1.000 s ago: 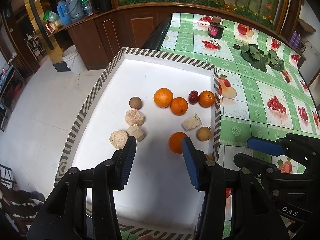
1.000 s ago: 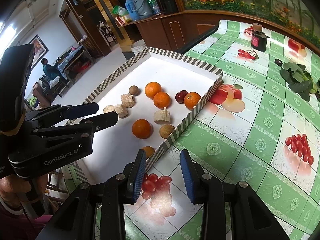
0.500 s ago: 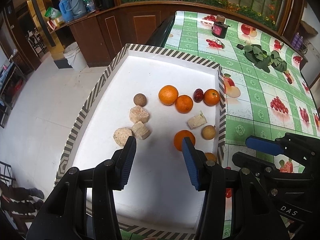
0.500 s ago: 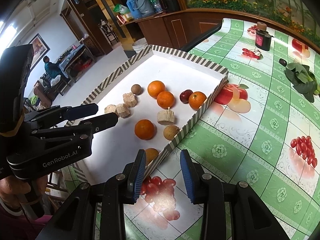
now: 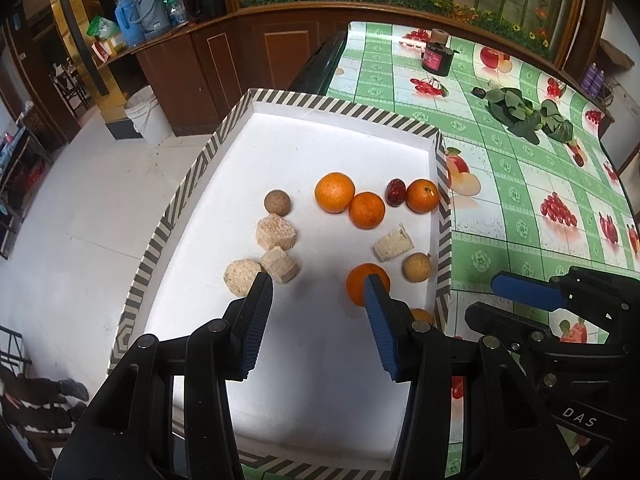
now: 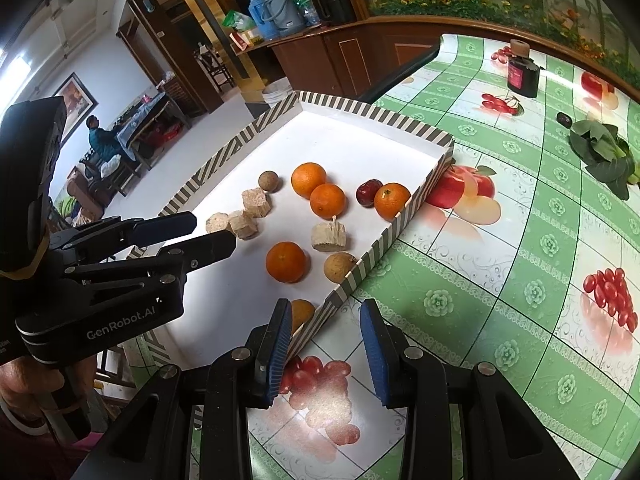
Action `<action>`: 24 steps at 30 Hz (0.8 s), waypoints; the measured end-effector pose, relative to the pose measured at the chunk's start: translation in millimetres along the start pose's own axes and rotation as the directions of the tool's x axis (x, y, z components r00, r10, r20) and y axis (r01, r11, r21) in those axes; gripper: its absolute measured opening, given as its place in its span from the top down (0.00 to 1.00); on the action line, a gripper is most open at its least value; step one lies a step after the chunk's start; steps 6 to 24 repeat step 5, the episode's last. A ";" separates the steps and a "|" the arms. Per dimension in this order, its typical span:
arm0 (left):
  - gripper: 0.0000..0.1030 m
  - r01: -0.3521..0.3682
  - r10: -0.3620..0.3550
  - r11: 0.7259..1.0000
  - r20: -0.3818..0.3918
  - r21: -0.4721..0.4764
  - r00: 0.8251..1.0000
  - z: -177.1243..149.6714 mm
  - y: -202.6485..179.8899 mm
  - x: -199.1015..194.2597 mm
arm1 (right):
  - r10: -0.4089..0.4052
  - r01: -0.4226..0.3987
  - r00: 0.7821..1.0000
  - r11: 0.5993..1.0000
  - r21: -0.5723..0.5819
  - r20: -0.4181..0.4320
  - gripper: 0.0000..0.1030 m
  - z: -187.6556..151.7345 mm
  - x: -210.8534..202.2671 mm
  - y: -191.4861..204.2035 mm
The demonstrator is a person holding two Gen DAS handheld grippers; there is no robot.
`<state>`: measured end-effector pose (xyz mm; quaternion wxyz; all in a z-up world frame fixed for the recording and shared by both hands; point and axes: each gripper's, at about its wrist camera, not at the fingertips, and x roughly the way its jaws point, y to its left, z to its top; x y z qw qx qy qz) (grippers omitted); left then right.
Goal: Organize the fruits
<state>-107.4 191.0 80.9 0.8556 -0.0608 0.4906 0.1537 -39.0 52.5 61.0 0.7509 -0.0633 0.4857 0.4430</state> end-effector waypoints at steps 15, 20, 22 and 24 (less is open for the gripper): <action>0.54 0.007 -0.007 1.000 0.009 0.022 1.000 6.4 -9.9 -3.2 | -0.016 0.015 1.000 1.000 0.019 0.012 0.67 -2.0 -5.9 -8.8; 0.54 0.007 -0.007 1.000 0.009 0.022 1.000 6.4 -9.9 -3.2 | -0.016 0.015 1.000 1.000 0.019 0.012 0.67 -2.0 -5.9 -8.8; 0.54 0.007 -0.007 1.000 0.009 0.022 1.000 6.4 -9.9 -3.2 | -0.016 0.015 1.000 1.000 0.019 0.012 0.67 -2.0 -5.9 -8.8; 0.54 0.007 -0.007 1.000 0.009 0.022 1.000 6.4 -9.9 -3.2 | -0.016 0.015 1.000 1.000 0.019 0.012 0.67 -2.0 -5.9 -8.8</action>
